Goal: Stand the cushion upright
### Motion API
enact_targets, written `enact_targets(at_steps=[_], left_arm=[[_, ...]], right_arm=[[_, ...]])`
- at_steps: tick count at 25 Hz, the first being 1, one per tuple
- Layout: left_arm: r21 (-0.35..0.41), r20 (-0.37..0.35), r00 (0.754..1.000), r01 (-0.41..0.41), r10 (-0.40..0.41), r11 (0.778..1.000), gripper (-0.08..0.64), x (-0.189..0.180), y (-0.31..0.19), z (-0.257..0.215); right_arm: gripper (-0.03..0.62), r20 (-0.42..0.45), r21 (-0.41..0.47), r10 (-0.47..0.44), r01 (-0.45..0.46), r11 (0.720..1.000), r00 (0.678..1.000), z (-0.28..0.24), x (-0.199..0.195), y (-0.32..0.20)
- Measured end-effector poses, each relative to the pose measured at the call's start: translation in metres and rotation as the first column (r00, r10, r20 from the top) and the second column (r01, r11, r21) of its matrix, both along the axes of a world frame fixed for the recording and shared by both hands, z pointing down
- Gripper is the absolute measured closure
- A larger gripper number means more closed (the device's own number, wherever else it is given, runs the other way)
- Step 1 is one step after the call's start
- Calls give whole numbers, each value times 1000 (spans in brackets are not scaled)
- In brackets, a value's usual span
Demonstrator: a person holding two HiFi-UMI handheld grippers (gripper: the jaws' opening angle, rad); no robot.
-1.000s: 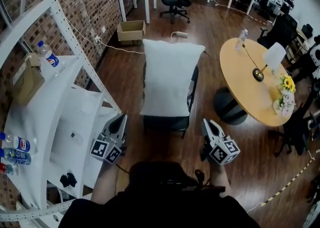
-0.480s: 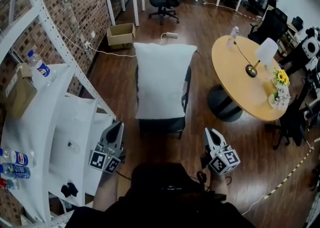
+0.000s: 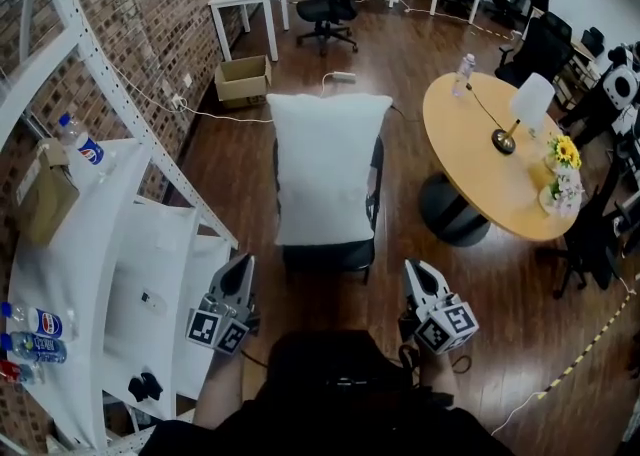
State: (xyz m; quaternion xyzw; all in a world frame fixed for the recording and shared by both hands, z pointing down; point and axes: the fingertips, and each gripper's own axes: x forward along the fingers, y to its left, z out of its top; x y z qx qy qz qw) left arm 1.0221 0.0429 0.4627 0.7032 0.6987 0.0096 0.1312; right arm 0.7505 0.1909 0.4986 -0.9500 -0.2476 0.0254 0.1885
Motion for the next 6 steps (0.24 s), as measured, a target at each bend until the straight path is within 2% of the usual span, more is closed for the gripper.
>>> enact_targets(at_steps=[6], left_arm=[[7,-8,1000,23,-23,1000,560,4,-7,1]], right_arm=[[592,-24,9,-8,8,1000,1000,0,3,-3]])
